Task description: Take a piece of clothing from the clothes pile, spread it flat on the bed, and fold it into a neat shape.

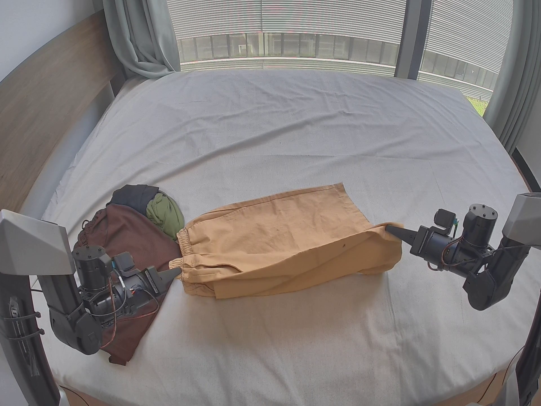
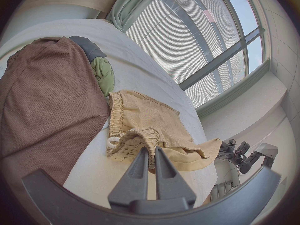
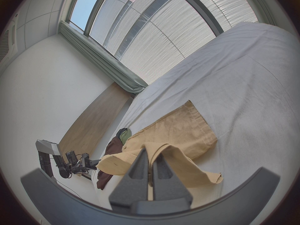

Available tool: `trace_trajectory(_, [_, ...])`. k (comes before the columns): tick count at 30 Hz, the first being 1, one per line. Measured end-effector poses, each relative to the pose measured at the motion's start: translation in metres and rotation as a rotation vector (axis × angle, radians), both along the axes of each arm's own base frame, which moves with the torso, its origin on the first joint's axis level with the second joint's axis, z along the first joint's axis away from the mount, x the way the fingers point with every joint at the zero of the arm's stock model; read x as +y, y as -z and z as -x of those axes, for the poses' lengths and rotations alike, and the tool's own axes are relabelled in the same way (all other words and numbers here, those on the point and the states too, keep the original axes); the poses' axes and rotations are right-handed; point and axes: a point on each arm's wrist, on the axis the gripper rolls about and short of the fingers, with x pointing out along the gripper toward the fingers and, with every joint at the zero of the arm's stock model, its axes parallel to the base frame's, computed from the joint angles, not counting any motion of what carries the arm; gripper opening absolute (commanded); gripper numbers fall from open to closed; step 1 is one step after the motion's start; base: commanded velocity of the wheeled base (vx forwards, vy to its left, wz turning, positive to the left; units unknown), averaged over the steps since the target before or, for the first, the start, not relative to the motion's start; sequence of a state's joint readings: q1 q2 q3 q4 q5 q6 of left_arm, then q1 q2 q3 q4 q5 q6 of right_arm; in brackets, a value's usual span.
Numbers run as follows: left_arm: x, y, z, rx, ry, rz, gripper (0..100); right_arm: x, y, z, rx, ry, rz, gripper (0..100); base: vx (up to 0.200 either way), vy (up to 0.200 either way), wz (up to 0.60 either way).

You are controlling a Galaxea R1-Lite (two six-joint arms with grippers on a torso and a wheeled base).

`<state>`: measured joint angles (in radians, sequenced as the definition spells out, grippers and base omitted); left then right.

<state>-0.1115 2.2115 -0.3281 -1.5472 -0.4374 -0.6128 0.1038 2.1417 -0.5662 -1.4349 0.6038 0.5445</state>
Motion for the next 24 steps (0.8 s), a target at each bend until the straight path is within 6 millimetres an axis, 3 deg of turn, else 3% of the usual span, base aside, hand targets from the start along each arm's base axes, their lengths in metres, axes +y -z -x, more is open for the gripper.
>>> trace_trajectory(24, [0.000, -0.011, -0.019, -0.043, -0.120, 0.064, 0, 0.006, -0.040, -0.040, 0.018, -0.006, 0.016, 0, 0.000, 0.000, 0.00])
